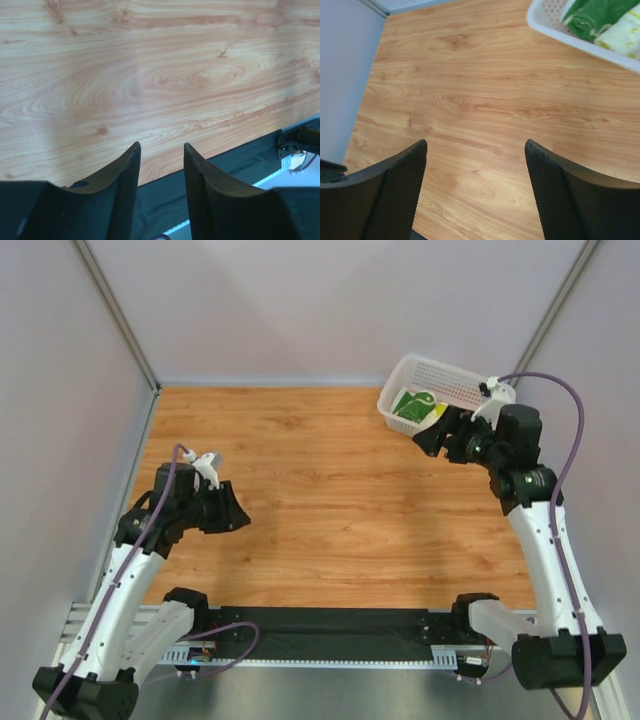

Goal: Roll the towels
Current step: Place the rolled towel into the container

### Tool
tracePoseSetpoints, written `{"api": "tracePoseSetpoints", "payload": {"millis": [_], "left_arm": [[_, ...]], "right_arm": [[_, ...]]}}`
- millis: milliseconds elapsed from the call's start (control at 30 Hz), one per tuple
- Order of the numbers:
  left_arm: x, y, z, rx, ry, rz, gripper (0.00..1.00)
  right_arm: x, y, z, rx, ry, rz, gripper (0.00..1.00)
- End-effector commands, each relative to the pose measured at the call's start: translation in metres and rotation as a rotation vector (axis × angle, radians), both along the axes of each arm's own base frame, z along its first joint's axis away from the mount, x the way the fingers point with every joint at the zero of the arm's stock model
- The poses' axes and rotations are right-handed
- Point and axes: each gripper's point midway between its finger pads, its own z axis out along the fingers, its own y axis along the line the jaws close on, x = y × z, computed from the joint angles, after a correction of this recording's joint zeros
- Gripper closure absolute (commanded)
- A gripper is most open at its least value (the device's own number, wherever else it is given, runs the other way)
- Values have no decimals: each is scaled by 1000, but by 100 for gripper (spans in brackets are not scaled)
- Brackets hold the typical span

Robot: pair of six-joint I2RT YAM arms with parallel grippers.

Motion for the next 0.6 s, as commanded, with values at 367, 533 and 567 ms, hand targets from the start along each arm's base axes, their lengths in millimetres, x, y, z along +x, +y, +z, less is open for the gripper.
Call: {"api": "tracePoseSetpoints", "payload": {"millis": [367, 533, 567], "left_arm": [[52, 55, 83, 169, -455, 264, 9], [71, 80, 94, 254, -686, 361, 10], [68, 83, 100, 291, -757, 338, 11]], "right_arm": [[-43, 30, 27, -55, -243, 99, 10], [-45, 30, 28, -52, -251, 104, 10], [-46, 30, 27, -53, -248, 104, 10]]}}
